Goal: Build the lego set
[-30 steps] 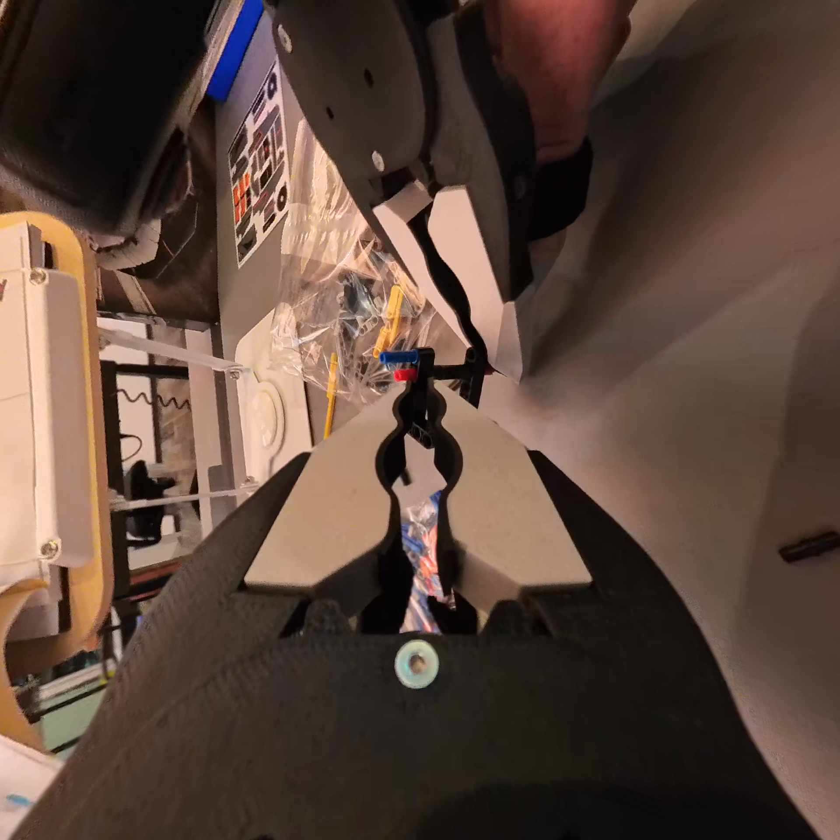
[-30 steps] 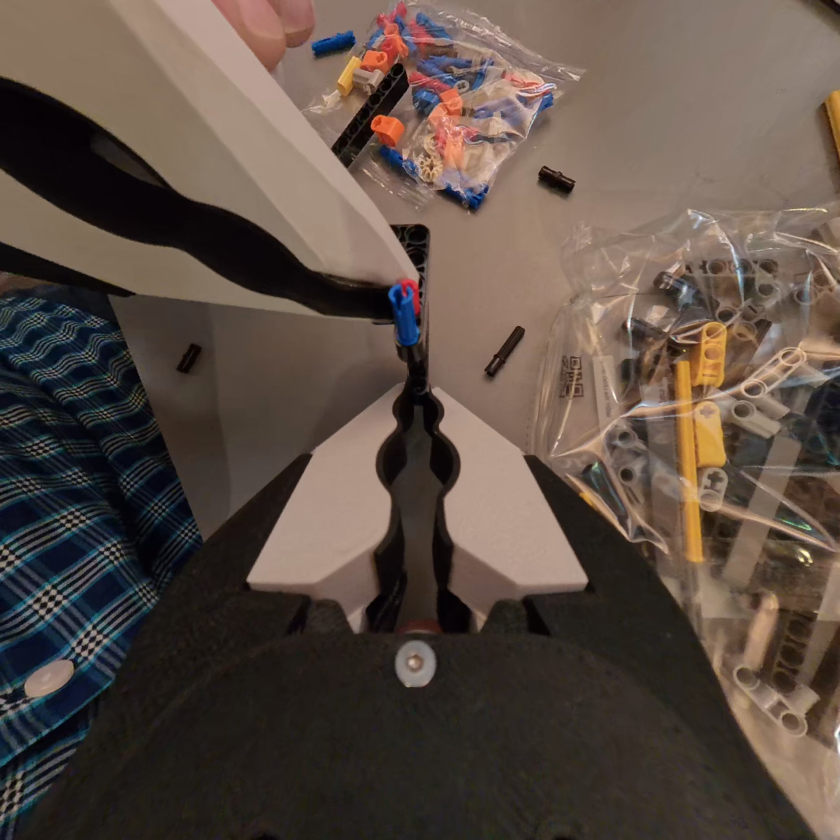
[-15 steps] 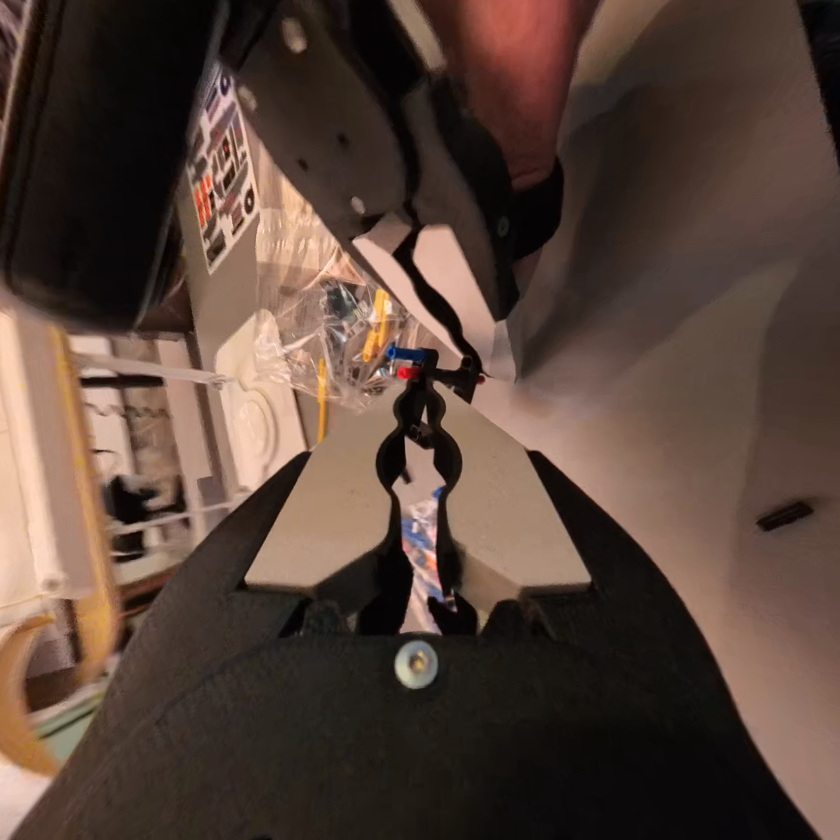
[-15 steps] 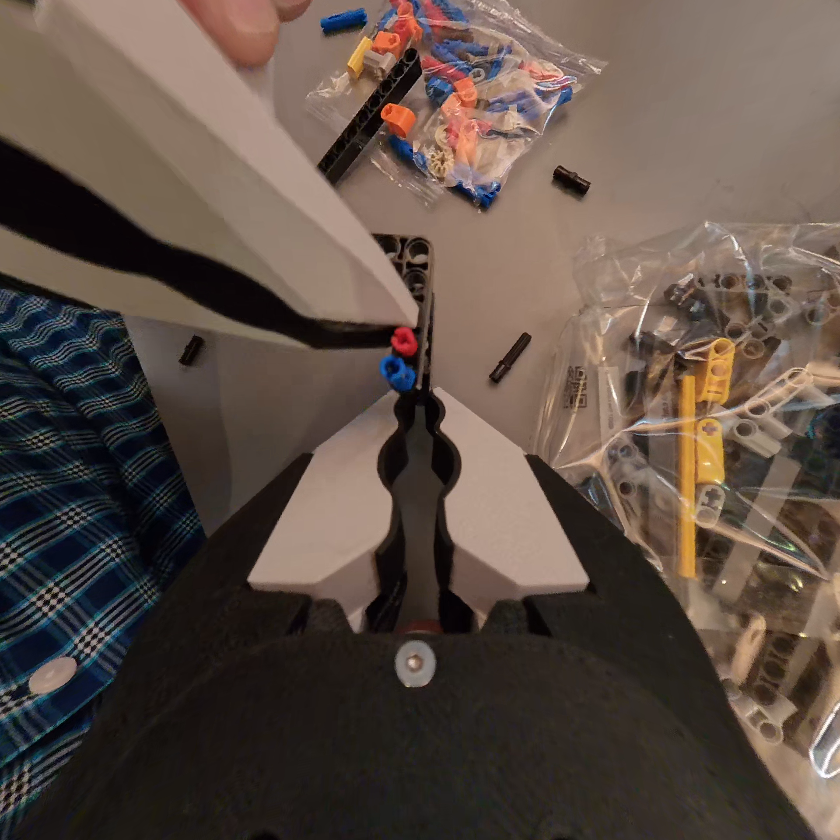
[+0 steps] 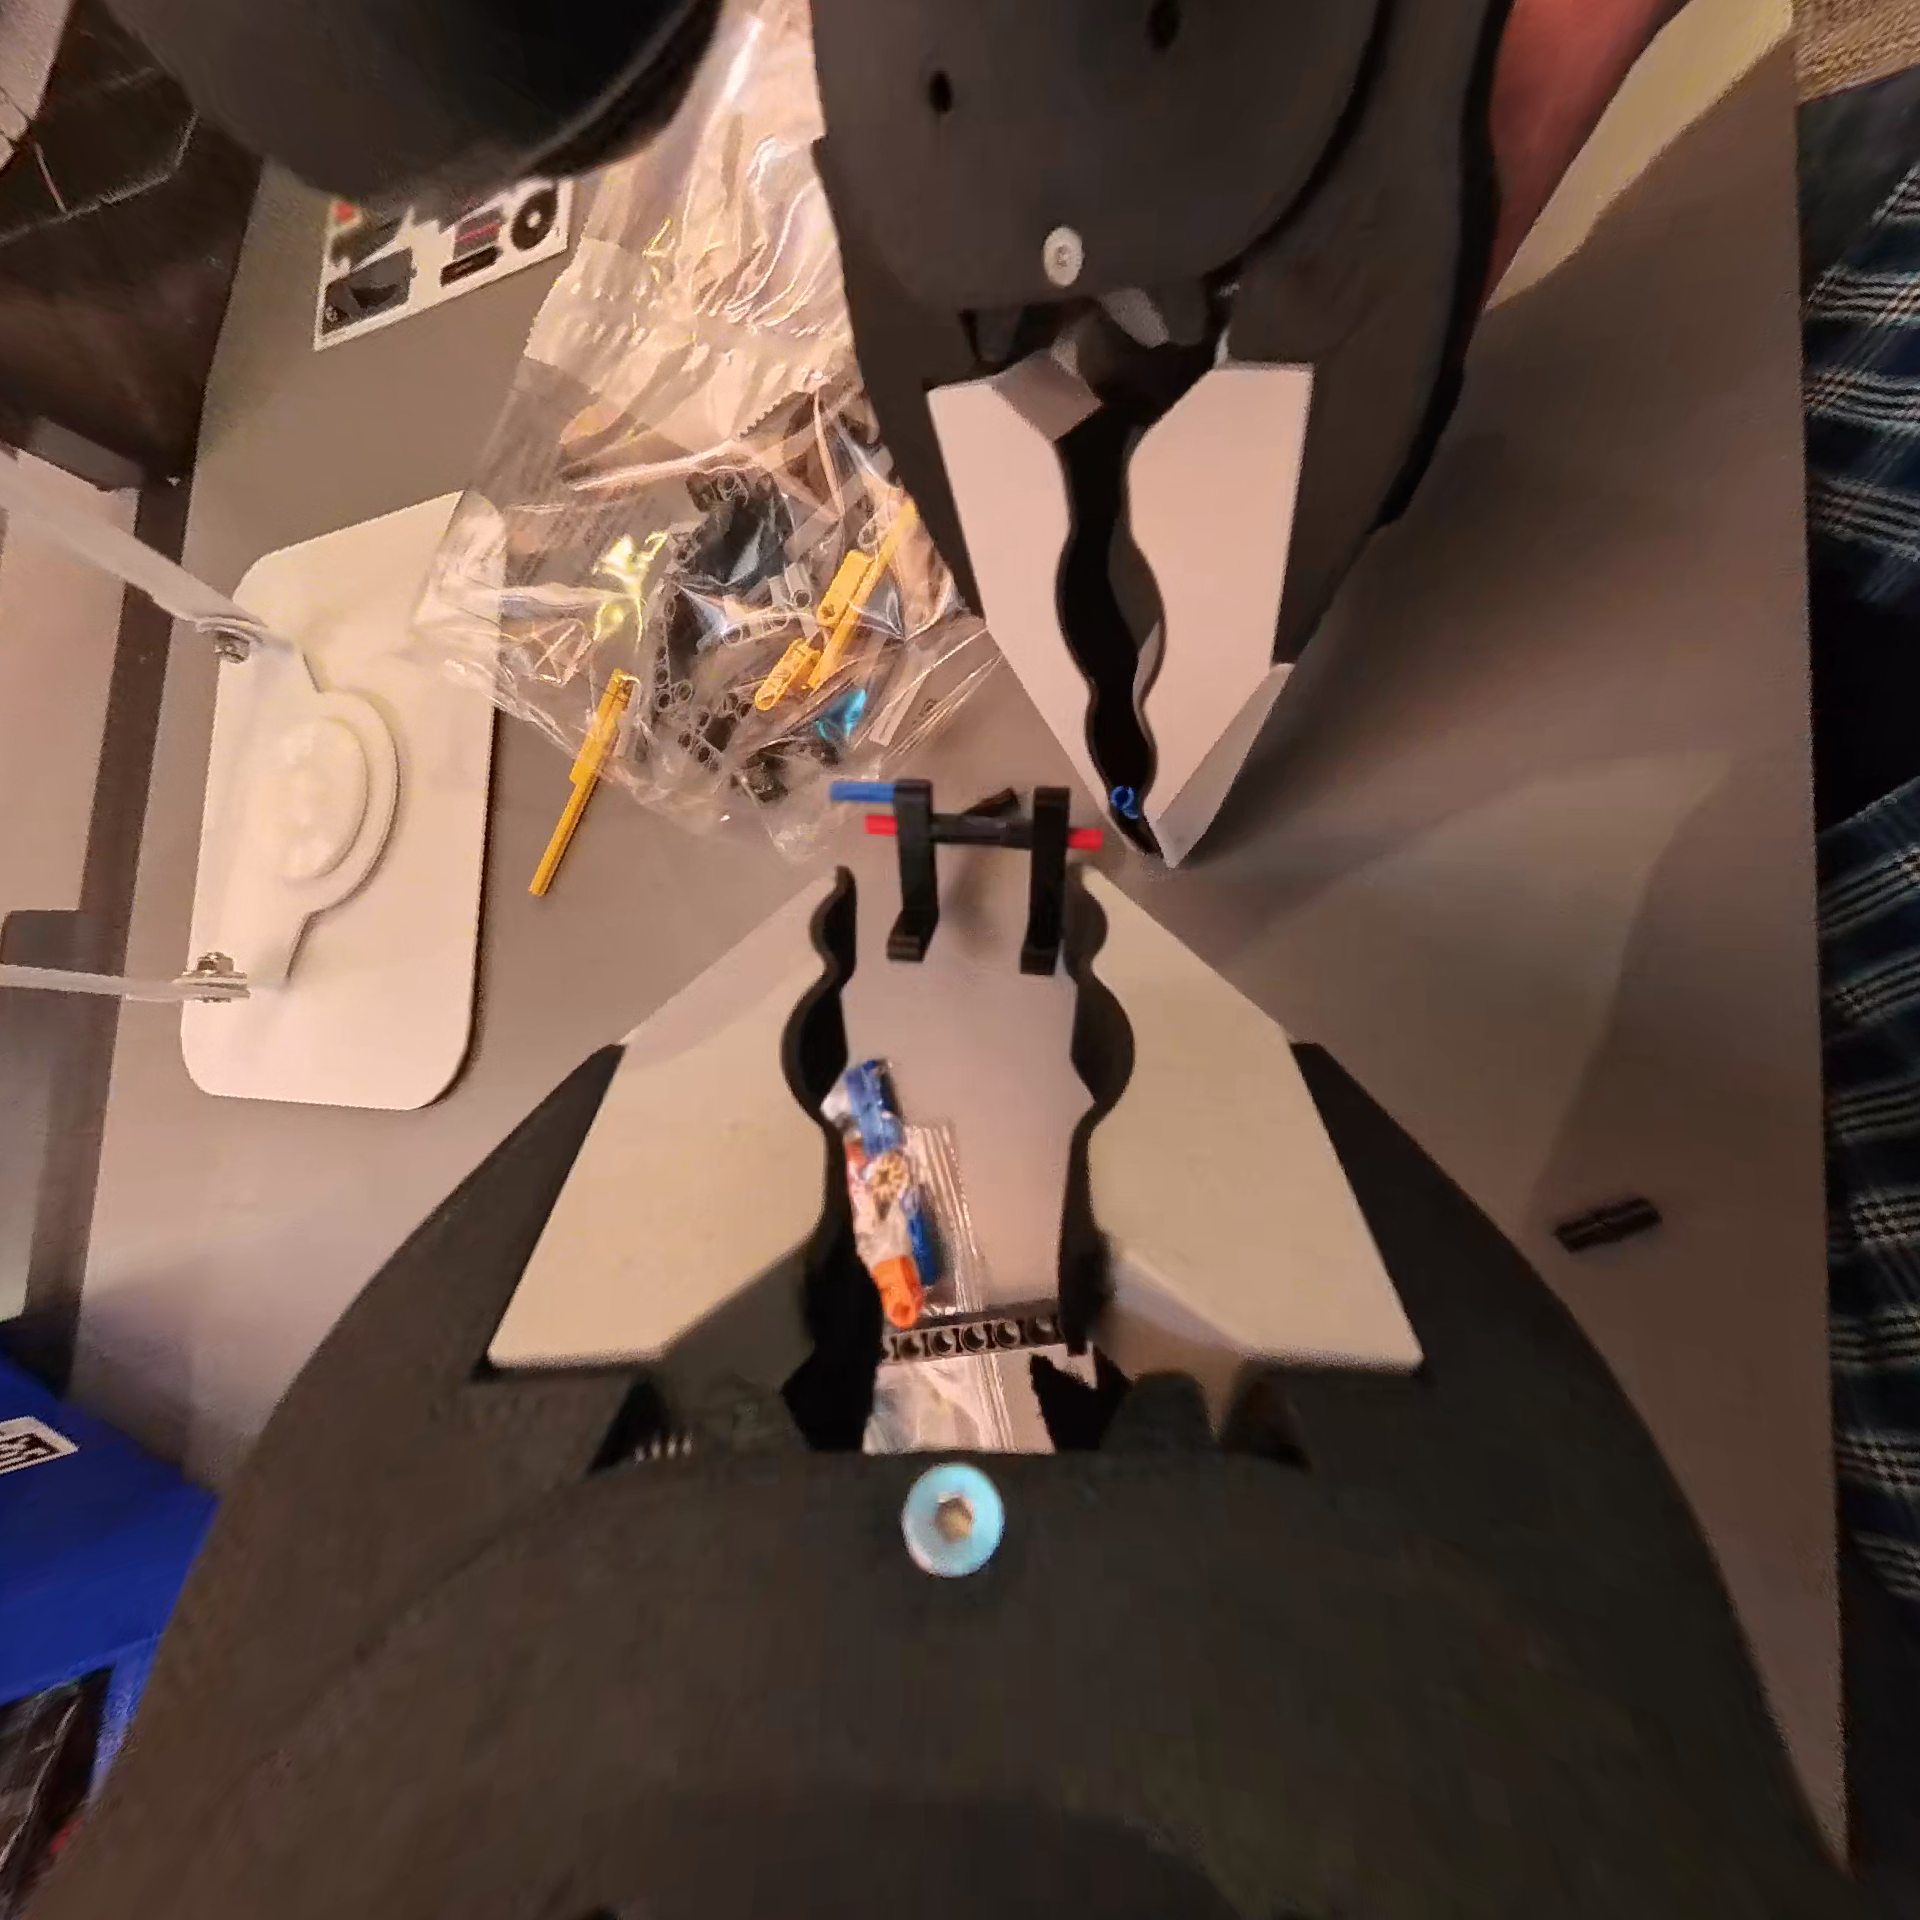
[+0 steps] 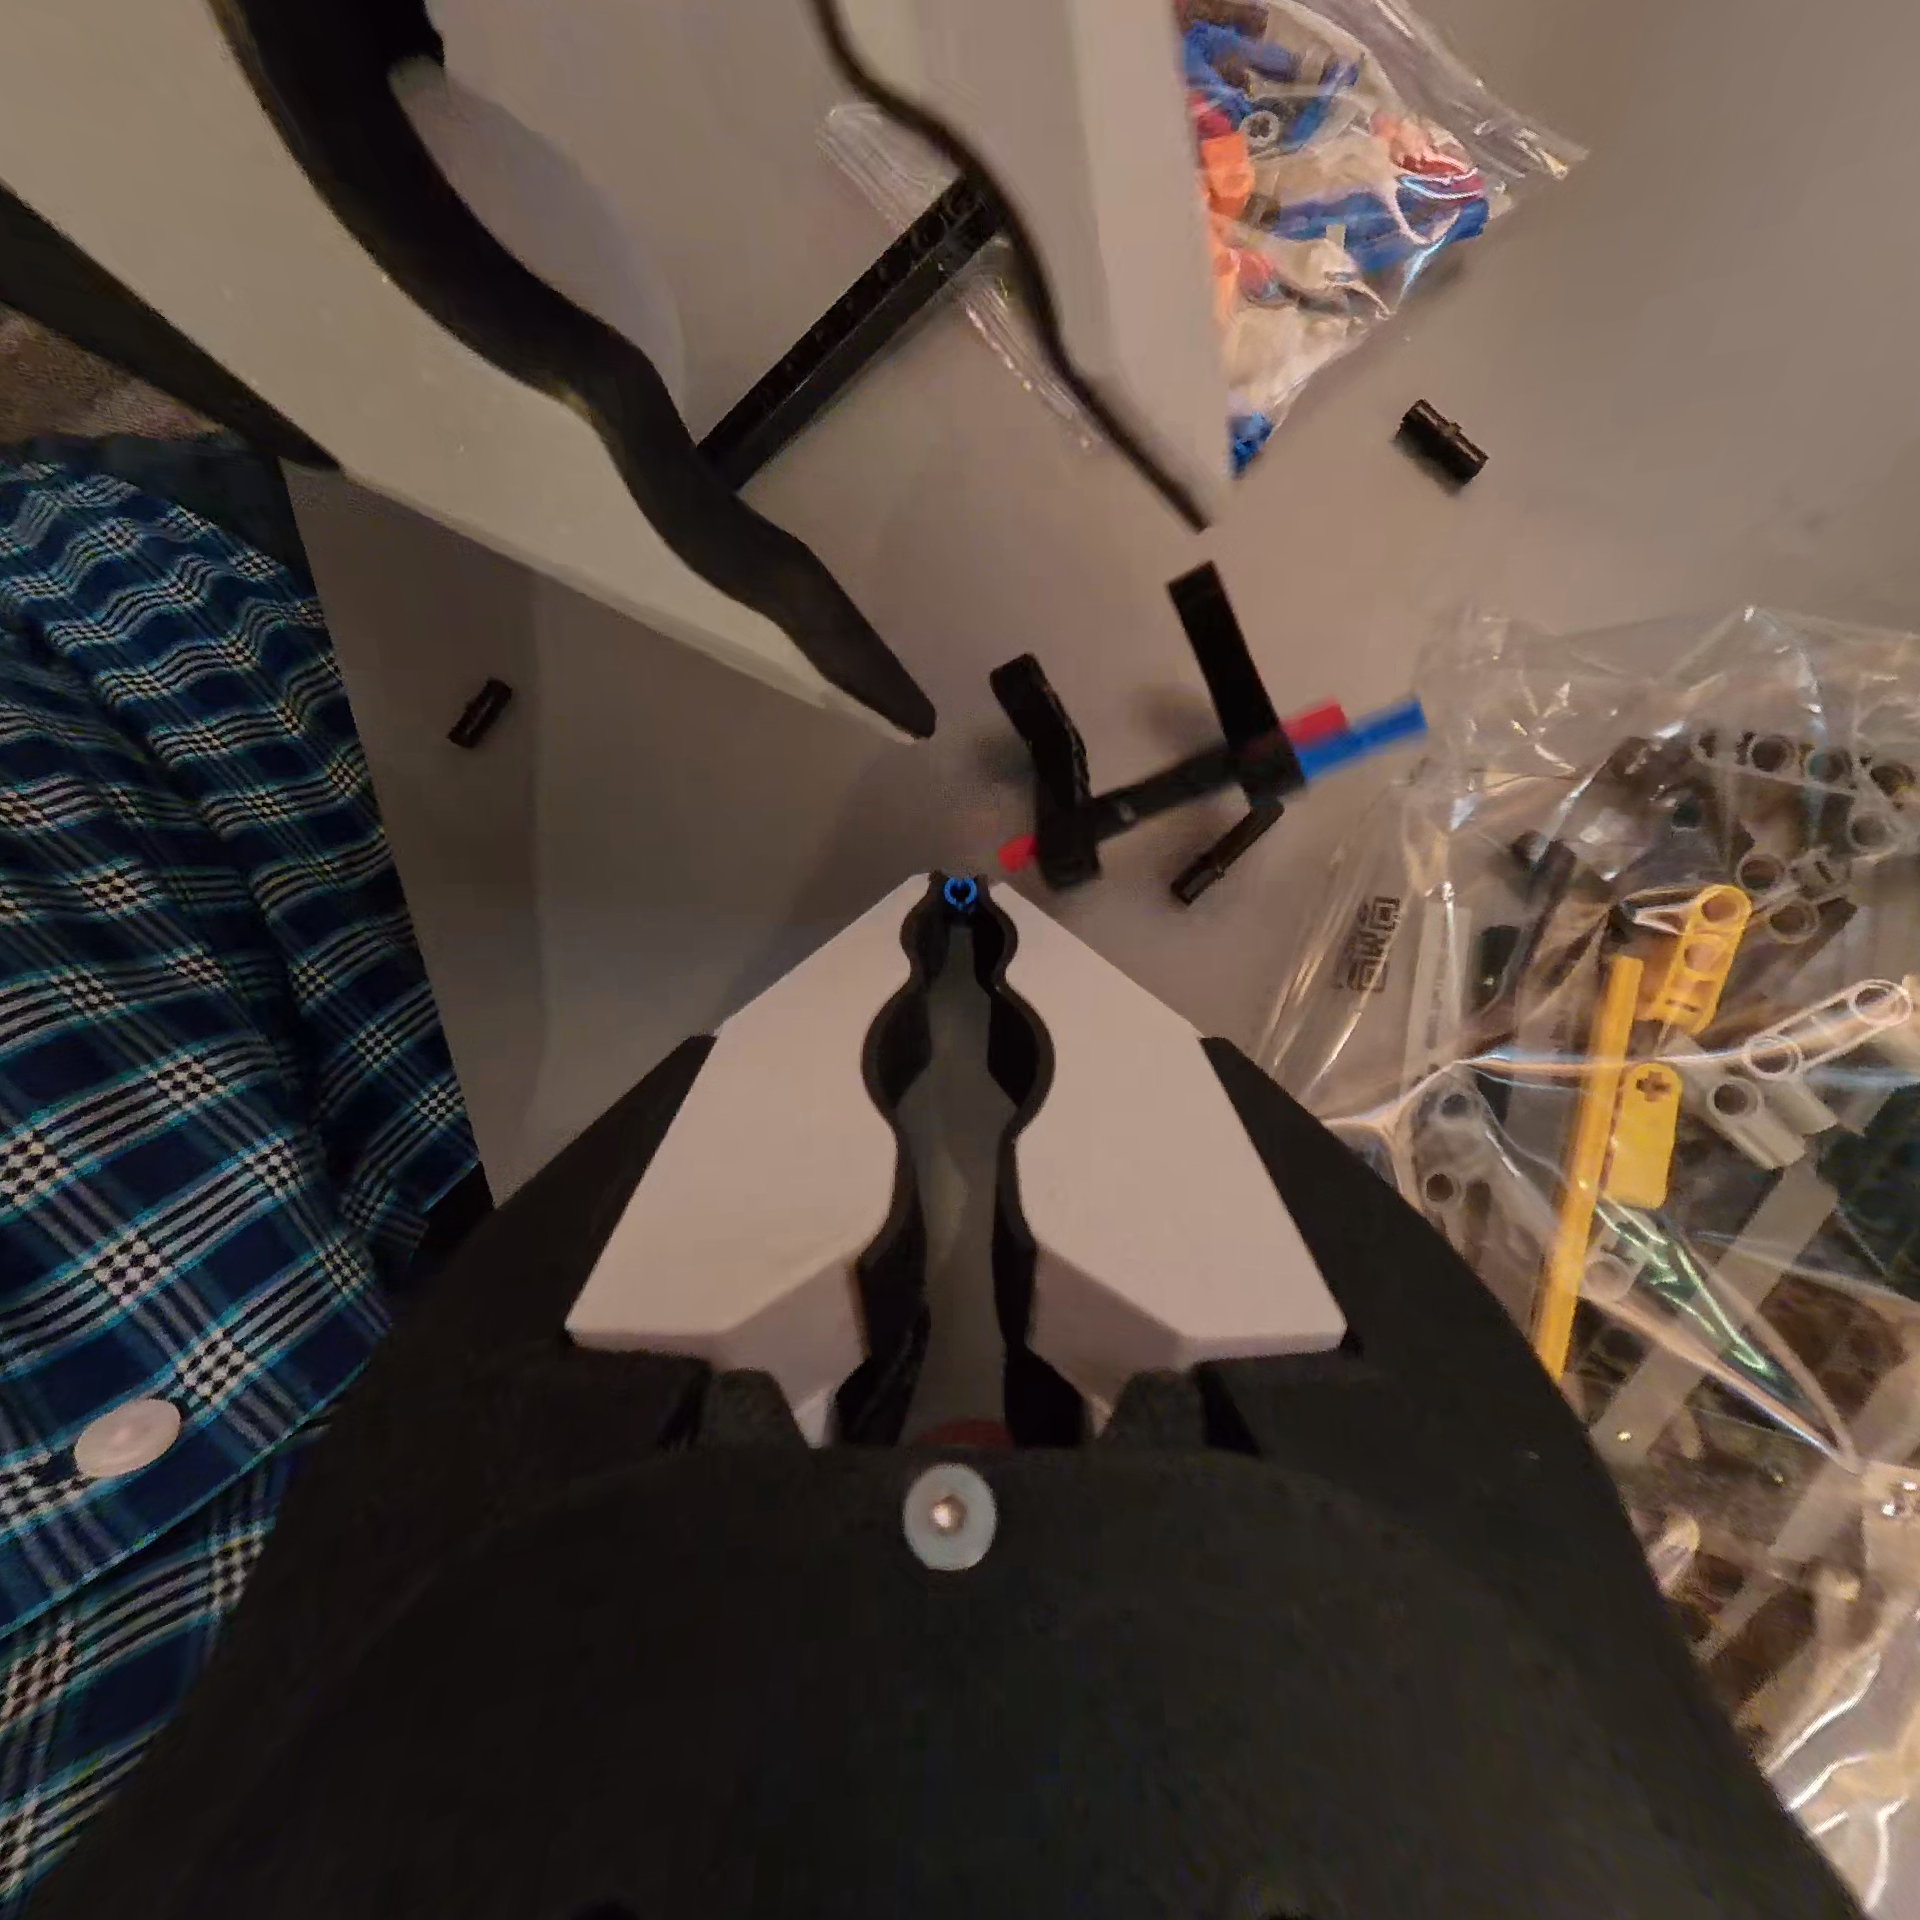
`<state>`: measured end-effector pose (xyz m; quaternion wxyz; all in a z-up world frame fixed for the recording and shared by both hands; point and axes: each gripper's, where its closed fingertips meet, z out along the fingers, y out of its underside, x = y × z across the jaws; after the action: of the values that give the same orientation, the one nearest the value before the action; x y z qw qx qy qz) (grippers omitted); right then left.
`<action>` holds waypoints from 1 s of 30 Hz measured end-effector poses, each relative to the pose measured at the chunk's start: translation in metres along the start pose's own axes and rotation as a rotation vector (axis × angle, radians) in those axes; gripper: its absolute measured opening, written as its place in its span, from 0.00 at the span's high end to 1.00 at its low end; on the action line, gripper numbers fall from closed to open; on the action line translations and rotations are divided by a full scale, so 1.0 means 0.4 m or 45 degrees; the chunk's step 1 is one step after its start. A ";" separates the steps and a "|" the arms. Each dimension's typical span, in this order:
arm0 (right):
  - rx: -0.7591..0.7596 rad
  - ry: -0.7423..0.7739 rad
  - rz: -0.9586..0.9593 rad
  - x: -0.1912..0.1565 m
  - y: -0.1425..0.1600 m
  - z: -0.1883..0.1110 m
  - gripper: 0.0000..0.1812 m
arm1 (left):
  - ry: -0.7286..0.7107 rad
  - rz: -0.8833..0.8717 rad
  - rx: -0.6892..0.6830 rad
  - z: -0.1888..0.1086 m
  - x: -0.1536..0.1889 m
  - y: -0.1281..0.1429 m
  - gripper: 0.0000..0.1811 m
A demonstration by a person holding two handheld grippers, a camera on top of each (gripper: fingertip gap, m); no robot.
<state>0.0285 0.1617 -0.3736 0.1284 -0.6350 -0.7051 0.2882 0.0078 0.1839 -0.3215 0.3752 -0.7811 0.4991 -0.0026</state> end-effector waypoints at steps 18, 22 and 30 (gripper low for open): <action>0.121 0.309 -0.207 0.030 -0.032 -0.068 1.00 | 0.243 -0.518 0.172 0.005 0.042 -0.084 0.88; 0.104 0.546 -0.303 0.048 -0.043 -0.085 1.00 | 0.203 -0.732 0.227 0.008 0.033 -0.096 0.89; 0.039 0.865 -0.462 0.072 -0.048 -0.110 1.00 | 0.104 -0.889 0.291 0.010 0.032 -0.102 0.93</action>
<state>0.0320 0.1997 -0.3325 0.4133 -0.5573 -0.7188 0.0445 0.0474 0.1852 -0.3050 0.4164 -0.8566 0.2136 -0.2172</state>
